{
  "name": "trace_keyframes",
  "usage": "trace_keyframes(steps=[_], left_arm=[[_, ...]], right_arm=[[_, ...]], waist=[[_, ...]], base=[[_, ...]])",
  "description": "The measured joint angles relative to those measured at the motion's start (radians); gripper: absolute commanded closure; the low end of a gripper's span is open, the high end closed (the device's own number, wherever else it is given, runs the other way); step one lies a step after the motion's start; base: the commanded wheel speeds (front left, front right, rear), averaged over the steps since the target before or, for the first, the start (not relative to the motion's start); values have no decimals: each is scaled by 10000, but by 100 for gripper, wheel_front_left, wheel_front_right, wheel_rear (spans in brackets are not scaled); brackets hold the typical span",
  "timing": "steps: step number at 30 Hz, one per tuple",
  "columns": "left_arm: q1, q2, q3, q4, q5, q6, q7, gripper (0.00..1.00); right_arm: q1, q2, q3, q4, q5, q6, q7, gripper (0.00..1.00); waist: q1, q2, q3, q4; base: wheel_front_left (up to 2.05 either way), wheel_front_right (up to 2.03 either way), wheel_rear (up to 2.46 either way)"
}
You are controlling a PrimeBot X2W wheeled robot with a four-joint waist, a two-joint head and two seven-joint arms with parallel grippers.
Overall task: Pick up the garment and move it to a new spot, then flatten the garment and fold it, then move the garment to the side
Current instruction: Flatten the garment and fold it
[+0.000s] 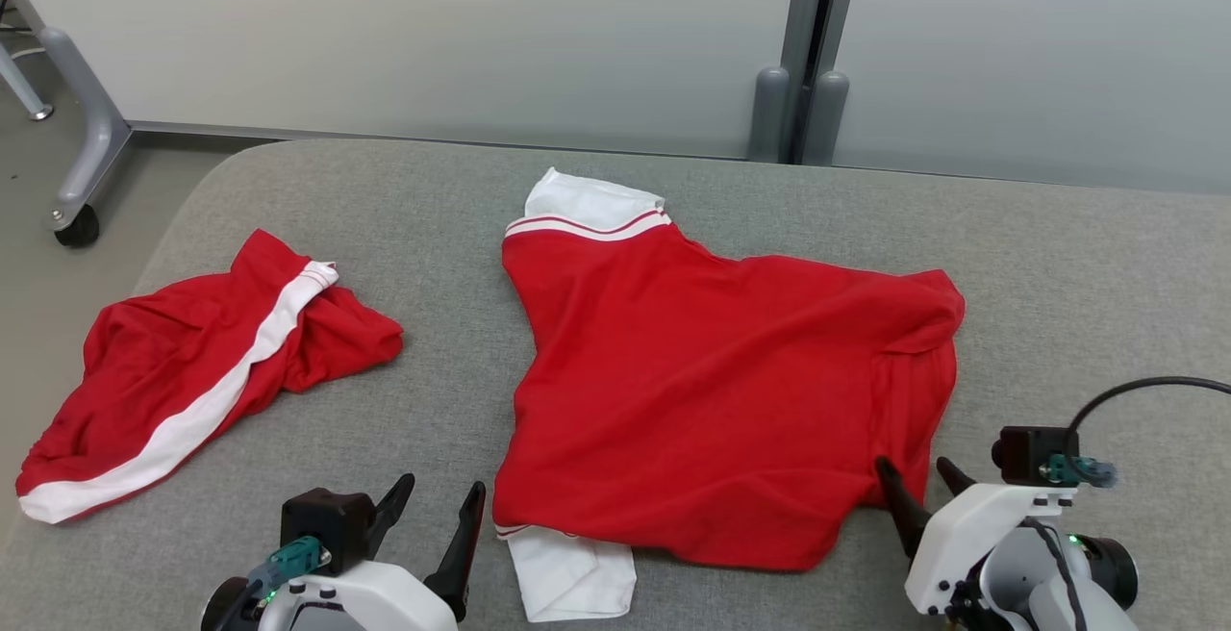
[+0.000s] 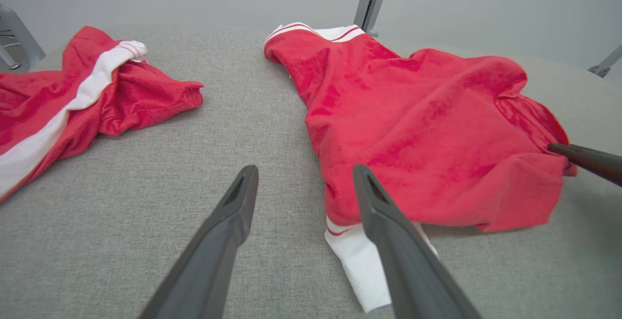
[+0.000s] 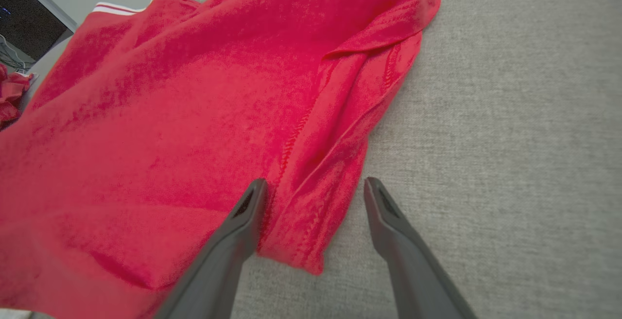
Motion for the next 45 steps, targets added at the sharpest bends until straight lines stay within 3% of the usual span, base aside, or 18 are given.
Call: trace_keyframes(steps=[4,5,6,14,19,23,28,33,34,35,36,37,41,45], left_arm=[[-3,-79,-17,201,-71,-52,-130,0],[-22,-105,-21,257,-81,-58,-173,0],[-29,-119,-27,274,-81,-61,-174,0],[-230,-207,-69,405,-123,-176,-311,0],[-508,-370,-163,510,-140,-290,-412,0],[-829,-594,-372,642,-61,-456,-512,0],[-1243,-888,-518,932,-61,-669,-679,0],[-1577,-1164,-635,1373,-61,-863,-882,0],[-1646,-1214,-658,1465,-61,-894,-915,0],[-1695,-1283,-671,1544,-61,-936,-966,0],[-1727,-1331,-679,1638,-63,-968,-995,0],[-1758,-1363,-702,1726,-63,-974,-1043,0],[-1824,-1381,-713,2006,-79,-1055,-1110,0],[-1819,-1290,-594,2063,-98,-1005,-1275,0]], right_arm=[[23,199,-92,-71,-247,0,610,0],[70,253,-82,-224,-324,0,709,91],[97,261,-84,-332,-347,0,709,100],[113,12,-451,-1983,-165,0,518,100],[-62,-640,-163,-3659,786,0,1298,100],[-796,-1200,25,-4314,1220,0,1935,100],[-2343,-1375,516,-3731,1847,-2,2531,100],[-4070,-1306,1175,-2029,2284,-2,2376,100],[-4339,-1279,1363,-1638,2355,0,2247,85],[-4575,-1221,1555,-1193,2452,-2,2104,62],[-4760,-1141,1733,-826,2610,0,1916,20],[-4917,-1064,1910,-410,2740,0,1739,0],[-5165,-928,2602,706,3333,-2,1020,0],[-5181,-1078,3181,623,3825,0,-127,0]], waist=[[0,0,63,109],[0,0,100,106],[0,0,124,99],[0,0,316,-178],[0,0,524,-314],[0,0,798,-193],[0,0,1278,258],[0,0,1812,862],[1,0,1906,978],[0,0,1992,1093],[1,0,2067,1195],[0,0,2128,1282],[0,0,2103,1419],[1,0,1794,1209]], base=[[0,0,0],[0,0,0],[0,0,0],[0,0,0],[0,0,0],[0,0,0],[0,0,0],[0,0,0],[0,0,0],[0,0,0],[0,0,0],[0,0,0],[0,0,0],[0,0,0]])
